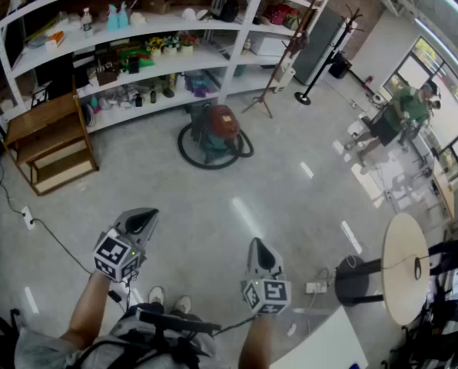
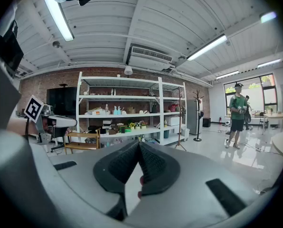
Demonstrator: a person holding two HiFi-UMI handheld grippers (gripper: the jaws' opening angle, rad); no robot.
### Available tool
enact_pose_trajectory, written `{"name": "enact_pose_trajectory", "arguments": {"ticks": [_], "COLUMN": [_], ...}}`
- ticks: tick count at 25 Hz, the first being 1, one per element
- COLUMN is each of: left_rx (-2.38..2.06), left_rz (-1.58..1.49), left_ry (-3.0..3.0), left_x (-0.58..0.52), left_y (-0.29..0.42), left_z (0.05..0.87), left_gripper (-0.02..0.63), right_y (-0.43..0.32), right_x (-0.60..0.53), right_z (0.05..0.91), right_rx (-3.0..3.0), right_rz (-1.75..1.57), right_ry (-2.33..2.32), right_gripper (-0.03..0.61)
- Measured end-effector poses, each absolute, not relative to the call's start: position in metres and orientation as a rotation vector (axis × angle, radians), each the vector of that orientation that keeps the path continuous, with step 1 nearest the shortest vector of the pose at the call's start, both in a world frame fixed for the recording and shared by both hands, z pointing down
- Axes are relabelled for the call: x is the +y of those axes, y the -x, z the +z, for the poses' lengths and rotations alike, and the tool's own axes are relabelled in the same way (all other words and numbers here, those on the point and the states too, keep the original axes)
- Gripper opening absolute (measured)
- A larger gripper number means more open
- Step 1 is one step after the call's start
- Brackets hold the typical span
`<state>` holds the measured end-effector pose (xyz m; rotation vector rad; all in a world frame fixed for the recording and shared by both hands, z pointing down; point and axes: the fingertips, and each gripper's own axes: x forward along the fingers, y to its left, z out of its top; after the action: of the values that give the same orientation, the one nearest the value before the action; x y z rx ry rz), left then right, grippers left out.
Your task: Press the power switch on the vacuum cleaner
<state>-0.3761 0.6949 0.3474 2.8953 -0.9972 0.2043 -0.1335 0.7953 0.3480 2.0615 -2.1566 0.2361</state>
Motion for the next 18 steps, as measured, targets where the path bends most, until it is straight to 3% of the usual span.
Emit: {"name": "enact_pose_trajectory", "arguments": {"ticks": [18], "left_rx": [-0.982], "left_rz": [0.216], "left_ry": [-2.875], "left_x": [0.696], "left_y": [0.341], "left_z": [0.351], "left_gripper": [0.008], "right_y": [0.102], "right_x": [0.802], "right_z": [0.363], "right_rx": [-2.174], "right_rz": [0.31], "right_ry": [-2.063], "right_gripper": [0.006]}}
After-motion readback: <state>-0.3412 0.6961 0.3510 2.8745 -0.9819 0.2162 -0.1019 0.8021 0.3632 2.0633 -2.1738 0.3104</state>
